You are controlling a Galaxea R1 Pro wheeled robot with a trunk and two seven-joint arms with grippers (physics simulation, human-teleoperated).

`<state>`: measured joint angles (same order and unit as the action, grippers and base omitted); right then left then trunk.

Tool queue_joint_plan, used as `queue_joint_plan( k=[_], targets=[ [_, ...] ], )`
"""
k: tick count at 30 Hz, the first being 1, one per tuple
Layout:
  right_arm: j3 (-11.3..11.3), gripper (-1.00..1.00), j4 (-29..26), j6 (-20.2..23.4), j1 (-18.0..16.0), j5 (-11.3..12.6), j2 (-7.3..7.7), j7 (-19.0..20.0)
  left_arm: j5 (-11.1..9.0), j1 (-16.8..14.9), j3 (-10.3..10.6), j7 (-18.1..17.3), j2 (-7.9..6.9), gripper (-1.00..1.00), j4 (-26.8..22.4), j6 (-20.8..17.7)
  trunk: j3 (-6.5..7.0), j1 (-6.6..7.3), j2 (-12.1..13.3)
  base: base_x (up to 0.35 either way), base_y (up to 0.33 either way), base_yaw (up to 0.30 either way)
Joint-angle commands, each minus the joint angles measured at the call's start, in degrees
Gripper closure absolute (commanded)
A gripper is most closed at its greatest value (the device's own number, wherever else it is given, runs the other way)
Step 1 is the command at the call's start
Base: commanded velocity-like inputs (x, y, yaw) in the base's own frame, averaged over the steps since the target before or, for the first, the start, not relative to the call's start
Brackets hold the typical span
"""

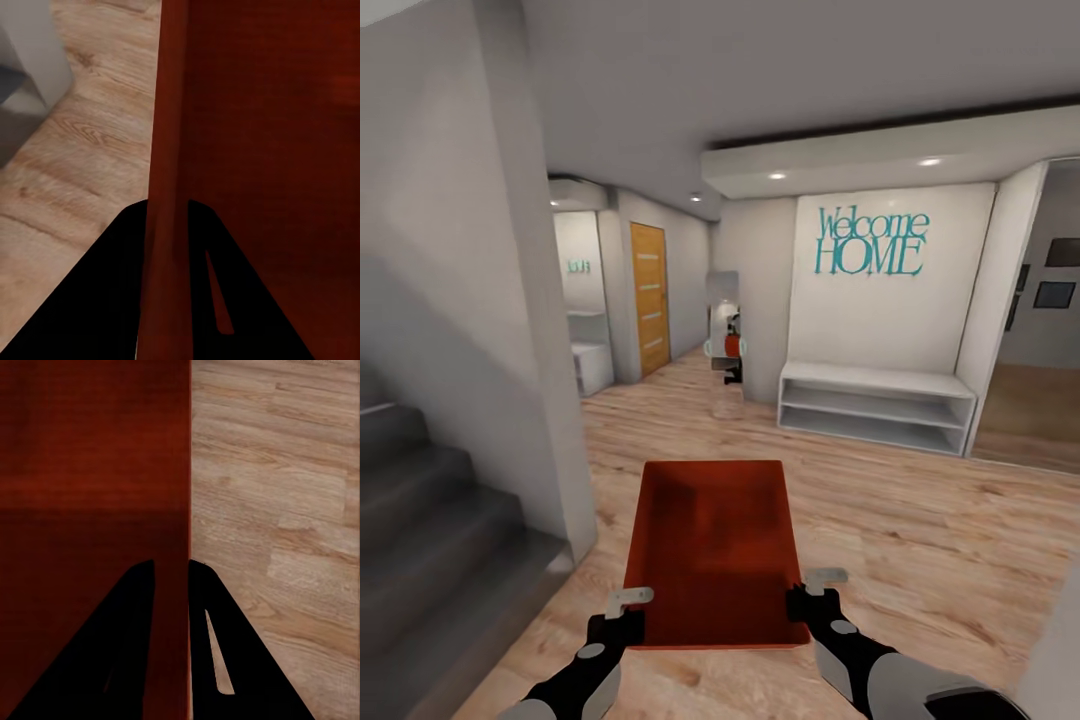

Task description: Move the two storage containers from the living room to the garage. In the garage, place one container on the floor and stack the other container on top of it (either order is fine).

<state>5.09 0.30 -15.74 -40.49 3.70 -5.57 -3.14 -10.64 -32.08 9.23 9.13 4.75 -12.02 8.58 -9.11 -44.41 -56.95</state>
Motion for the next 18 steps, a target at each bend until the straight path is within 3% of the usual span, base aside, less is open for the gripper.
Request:
queue_joint_plan(
  k=[1,18],
  targets=[
    [-0.27,1.00,0.22,-0.16,-0.02,0.43,0.00,-0.02,0.09,-0.09,0.09,0.45,-0.01,1.00,-0.29,1.35,-0.08,-0.04,-0.06,0.320,0.000,0.037],
    [-0.26,1.00,0.22,-0.17,-0.02,0.43,0.01,-0.03,0.05,-0.09,0.09,0.45,-0.01,1.00,-0.29,1.32,-0.08,-0.04,-0.06,0.320,0.000,0.004]
  ],
)
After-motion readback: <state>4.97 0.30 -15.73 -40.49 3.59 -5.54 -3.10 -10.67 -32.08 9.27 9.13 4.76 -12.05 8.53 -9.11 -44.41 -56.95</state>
